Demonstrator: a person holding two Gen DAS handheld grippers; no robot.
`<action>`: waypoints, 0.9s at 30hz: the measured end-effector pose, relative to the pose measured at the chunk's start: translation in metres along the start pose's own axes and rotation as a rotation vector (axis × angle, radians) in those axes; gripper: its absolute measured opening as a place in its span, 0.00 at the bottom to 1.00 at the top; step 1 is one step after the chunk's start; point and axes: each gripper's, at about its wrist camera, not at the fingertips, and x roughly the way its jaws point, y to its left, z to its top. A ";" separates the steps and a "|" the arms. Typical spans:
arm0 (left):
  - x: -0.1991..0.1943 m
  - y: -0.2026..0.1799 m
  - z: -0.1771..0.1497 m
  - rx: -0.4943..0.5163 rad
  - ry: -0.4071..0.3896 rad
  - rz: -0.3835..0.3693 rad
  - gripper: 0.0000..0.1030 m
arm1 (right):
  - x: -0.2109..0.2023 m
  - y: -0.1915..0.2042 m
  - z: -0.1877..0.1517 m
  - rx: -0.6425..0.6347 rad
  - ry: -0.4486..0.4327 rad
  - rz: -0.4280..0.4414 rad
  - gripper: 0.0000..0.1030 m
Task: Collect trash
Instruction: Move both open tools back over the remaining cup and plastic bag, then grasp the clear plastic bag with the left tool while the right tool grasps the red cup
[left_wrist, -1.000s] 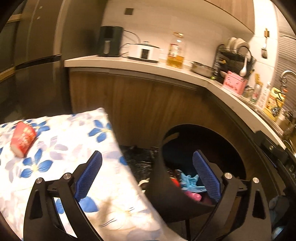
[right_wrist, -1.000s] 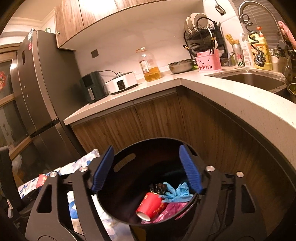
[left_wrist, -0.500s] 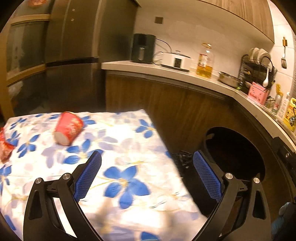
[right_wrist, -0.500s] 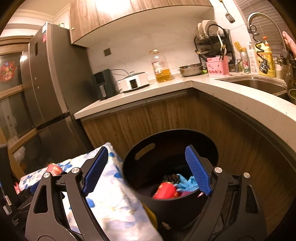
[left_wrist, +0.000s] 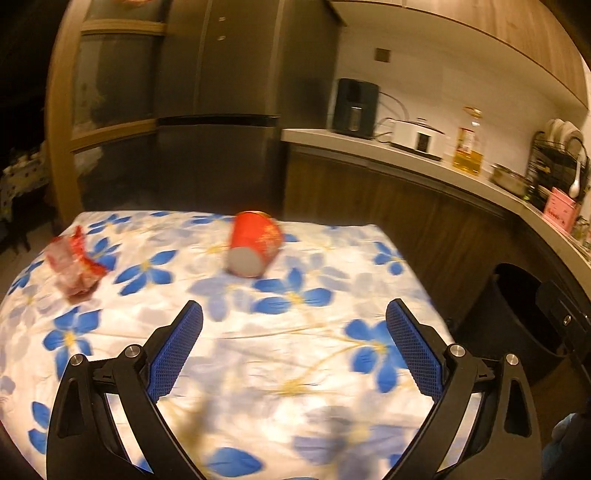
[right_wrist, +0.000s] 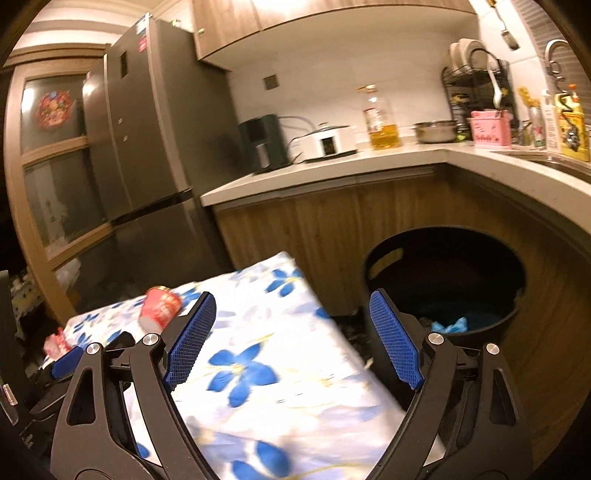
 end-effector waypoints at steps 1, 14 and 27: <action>0.001 0.009 0.000 -0.009 0.000 0.014 0.92 | 0.003 0.007 -0.002 -0.006 0.006 0.008 0.82; 0.006 0.109 0.001 -0.117 -0.007 0.186 0.92 | 0.040 0.086 -0.024 -0.058 0.072 0.114 0.82; 0.040 0.207 0.026 -0.246 -0.034 0.397 0.92 | 0.072 0.136 -0.030 -0.076 0.090 0.169 0.82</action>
